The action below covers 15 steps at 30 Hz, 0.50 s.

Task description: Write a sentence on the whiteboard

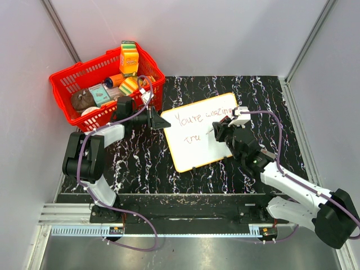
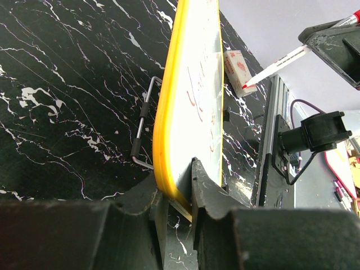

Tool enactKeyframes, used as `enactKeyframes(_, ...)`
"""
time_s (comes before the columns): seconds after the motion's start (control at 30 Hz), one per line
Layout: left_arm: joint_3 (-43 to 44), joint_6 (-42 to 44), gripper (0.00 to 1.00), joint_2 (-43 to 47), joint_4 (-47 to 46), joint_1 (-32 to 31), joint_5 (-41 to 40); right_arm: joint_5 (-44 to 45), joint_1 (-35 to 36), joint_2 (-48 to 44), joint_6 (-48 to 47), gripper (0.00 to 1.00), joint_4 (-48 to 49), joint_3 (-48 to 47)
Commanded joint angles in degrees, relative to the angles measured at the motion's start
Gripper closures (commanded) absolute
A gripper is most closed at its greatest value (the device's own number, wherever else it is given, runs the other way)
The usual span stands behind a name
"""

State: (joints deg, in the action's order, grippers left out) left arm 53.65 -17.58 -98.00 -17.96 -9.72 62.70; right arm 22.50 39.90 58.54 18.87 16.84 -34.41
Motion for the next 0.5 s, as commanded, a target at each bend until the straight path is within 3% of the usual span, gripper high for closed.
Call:
enactKeyframes(0.0,-2.2,12.4,1.0,-2.2,4.0,-3.6,-4.4,-1.2,-0.5,0.2,0.0,1.0,1.5,-1.9)
enactKeyframes(0.47,-2.2,12.4,1.0,-2.1,4.0,-3.6,-4.3,-2.3,-0.9,2.1,0.9,1.0,2.8,-2.3)
